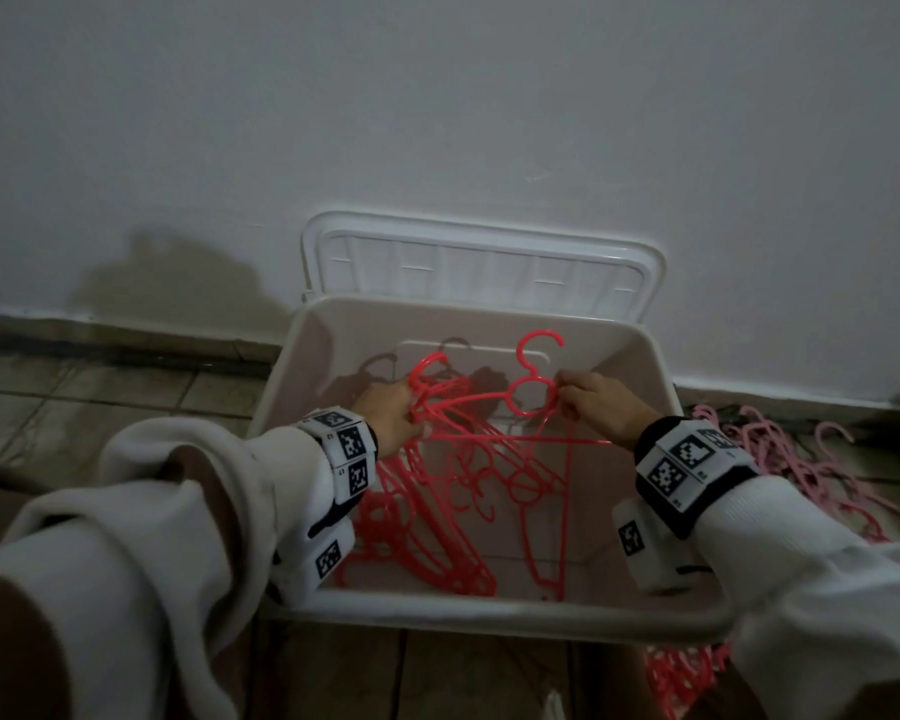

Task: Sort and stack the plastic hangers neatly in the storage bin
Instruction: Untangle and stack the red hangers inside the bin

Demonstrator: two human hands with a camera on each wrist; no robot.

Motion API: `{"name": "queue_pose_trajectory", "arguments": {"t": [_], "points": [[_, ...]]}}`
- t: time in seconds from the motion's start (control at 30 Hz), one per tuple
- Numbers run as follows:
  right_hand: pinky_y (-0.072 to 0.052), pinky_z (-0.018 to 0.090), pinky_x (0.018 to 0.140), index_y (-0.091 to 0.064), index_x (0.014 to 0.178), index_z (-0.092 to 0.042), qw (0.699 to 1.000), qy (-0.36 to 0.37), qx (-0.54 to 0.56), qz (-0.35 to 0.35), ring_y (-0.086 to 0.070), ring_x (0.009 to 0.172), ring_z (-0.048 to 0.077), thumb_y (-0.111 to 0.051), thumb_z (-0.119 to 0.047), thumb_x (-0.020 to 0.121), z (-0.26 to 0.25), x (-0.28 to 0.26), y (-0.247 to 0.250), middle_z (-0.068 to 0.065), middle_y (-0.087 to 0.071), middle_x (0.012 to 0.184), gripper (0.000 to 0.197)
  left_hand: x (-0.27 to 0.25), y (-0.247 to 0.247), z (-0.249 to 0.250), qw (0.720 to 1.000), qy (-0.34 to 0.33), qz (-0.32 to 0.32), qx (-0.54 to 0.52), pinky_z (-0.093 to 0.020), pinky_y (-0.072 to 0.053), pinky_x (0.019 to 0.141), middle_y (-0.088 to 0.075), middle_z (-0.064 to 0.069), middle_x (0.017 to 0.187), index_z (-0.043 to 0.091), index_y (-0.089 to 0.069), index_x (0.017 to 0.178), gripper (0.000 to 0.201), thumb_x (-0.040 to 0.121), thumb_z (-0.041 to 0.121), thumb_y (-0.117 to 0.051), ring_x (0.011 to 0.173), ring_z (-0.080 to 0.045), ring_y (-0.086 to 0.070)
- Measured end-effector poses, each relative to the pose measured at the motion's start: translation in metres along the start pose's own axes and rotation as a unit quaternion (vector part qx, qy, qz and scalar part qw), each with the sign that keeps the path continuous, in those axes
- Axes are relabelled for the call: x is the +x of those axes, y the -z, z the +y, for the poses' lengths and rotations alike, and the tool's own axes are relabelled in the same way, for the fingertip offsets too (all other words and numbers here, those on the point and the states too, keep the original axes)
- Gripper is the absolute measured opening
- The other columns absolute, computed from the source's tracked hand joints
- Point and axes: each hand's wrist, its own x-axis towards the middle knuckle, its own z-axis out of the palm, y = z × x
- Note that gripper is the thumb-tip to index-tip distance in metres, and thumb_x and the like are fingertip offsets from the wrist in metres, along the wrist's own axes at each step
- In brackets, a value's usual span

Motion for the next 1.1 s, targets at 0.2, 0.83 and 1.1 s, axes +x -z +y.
{"name": "queue_pose_trajectory", "arguments": {"t": [0.2, 0.83, 1.1], "points": [[-0.034, 0.023, 0.062, -0.057, 0.084, -0.013, 0.999, 0.044, -0.018, 0.008, -0.051, 0.078, 0.018, -0.048, -0.022, 0.095, -0.004, -0.005, -0.001, 0.005, -0.056, 0.079, 0.017, -0.002, 0.000, -0.002, 1.000, -0.024, 0.005, 0.010, -0.021, -0.034, 0.066, -0.060, -0.006, 0.087, 0.012, -0.049, 0.091, 0.008, 0.091, 0.018, -0.056, 0.088, -0.024, -0.059], [-0.034, 0.025, 0.074, -0.065, 0.098, -0.007, 0.993, 0.051, -0.104, -0.028, -0.054, 0.089, 0.020, -0.042, -0.023, 0.098, -0.021, 0.005, -0.009, 0.013, -0.062, 0.095, 0.028, -0.012, 0.021, -0.008, 0.991, 0.028, -0.121, -0.049, -0.022, -0.037, 0.055, -0.050, 0.004, 0.060, 0.023, -0.043, 0.059, 0.040, 0.073, 0.050, -0.069, 0.058, -0.014, -0.050], [-0.031, 0.023, 0.073, -0.057, 0.084, -0.018, 0.989, 0.067, -0.134, -0.005, -0.047, 0.081, 0.015, -0.040, -0.025, 0.098, -0.043, 0.016, -0.018, -0.005, -0.049, 0.069, 0.024, -0.018, 0.042, -0.043, 0.969, 0.072, -0.078, -0.224, -0.015, -0.036, 0.037, -0.061, -0.005, 0.064, 0.012, -0.052, 0.068, 0.028, 0.090, 0.029, -0.058, 0.049, -0.013, -0.054]]}}
